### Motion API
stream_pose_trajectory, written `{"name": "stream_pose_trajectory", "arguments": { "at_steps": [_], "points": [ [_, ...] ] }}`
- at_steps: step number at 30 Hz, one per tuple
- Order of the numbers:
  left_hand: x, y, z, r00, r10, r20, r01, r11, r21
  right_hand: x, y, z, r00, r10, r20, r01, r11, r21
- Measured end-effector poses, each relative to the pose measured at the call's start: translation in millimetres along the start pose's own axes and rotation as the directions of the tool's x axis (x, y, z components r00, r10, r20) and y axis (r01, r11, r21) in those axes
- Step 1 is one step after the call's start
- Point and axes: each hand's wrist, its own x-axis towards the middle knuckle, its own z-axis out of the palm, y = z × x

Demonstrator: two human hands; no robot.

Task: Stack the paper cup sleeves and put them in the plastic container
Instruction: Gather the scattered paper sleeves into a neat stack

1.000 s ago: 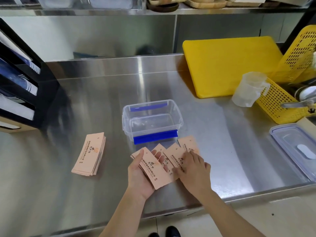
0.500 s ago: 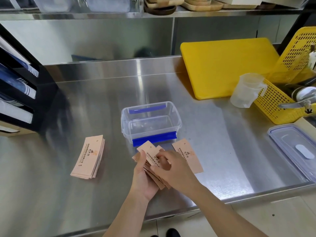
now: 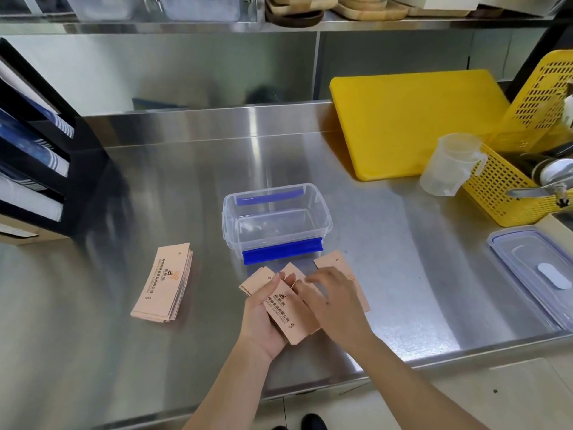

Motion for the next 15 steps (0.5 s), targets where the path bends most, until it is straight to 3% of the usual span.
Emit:
{"name": "stream_pose_trajectory", "arguments": {
  "at_steps": [2,6,15],
  "points": [
    [2,-1,1,1.000,-0.014,-0.016,0.013,0.998,-0.061,4,13,-5,0.987,0.079,-0.142,-0.100,0.984,-0.148],
    [4,-3,1,0.998,-0.050,-0.028,0.047,0.995,-0.084,7,48,-9,0.963,0.245,-0.111,-0.269,0.870,-0.412],
    [4,-7,0,0.995,-0.024,-0.092,0.019,0.998,-0.054,5,64,-12,0.980,0.154,-0.128,-0.198,0.836,-0.512]
  ]
}}
